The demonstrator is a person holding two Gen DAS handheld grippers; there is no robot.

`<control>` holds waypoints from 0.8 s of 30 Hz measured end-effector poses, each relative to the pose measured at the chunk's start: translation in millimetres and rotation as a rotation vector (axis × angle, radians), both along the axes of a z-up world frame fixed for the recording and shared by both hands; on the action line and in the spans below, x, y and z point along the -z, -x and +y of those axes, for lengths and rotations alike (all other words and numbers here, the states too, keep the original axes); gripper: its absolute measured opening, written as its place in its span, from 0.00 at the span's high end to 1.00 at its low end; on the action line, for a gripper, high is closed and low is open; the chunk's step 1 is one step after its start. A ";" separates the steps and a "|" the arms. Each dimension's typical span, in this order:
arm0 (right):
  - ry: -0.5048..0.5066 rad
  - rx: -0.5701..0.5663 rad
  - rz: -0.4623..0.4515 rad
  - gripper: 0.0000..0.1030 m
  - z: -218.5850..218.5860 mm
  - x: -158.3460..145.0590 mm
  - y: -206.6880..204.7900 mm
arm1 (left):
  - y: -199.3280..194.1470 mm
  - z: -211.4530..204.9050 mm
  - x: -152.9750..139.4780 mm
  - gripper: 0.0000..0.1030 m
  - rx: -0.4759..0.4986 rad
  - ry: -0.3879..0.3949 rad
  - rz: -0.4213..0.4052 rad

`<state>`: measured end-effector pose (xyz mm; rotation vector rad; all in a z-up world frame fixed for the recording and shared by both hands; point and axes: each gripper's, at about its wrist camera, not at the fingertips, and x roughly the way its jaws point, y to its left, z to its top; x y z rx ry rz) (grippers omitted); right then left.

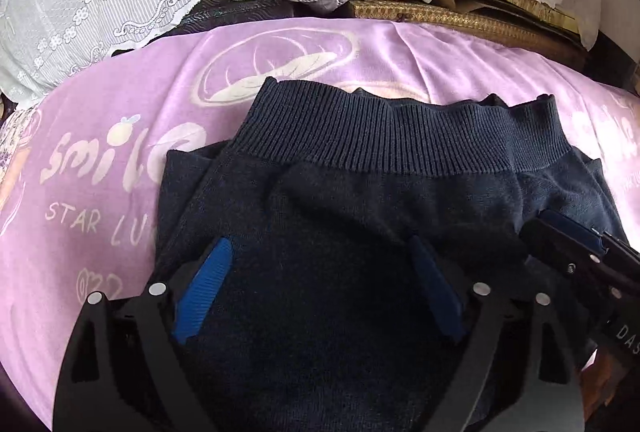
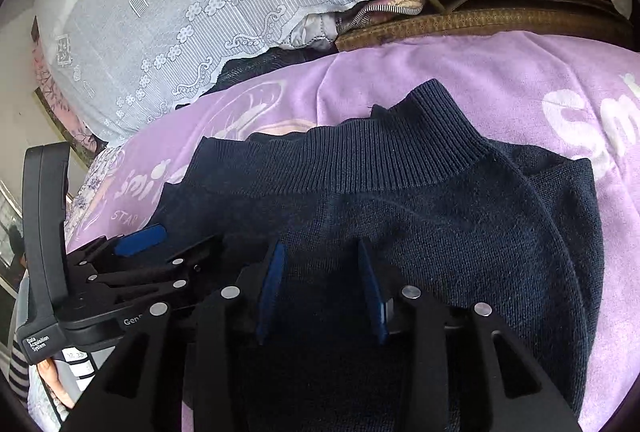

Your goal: Fold small clothes

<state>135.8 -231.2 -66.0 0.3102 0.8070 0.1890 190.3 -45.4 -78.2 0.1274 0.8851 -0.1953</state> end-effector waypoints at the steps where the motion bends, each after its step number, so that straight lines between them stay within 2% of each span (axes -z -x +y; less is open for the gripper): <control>1: -0.002 0.001 -0.003 0.62 0.1 0.1 0.6 | 0.7 1.0 0.0 0.15 -0.003 0.003 -0.002; 6: -0.002 0.013 -0.031 0.61 -1.2 -2.5 11.3 | 13.7 1.5 -3.3 0.15 -0.014 -0.011 -0.032; 9: 0.026 0.012 -0.079 0.54 4.1 -9.5 26.9 | 23.0 5.9 -6.9 0.16 -0.014 0.007 -0.041; 13: 0.069 -0.003 -0.115 0.53 14.0 -15.3 49.7 | 38.6 10.7 -11.0 0.16 -0.020 0.019 -0.061; 18: 0.074 0.000 -0.104 0.49 15.6 -15.6 64.3 | 59.0 13.1 -11.1 0.16 -0.030 -0.006 -0.074; 24: 0.065 0.005 -0.040 0.46 14.9 -8.1 71.8 | 69.2 13.5 -9.5 0.16 -0.042 -0.030 -0.077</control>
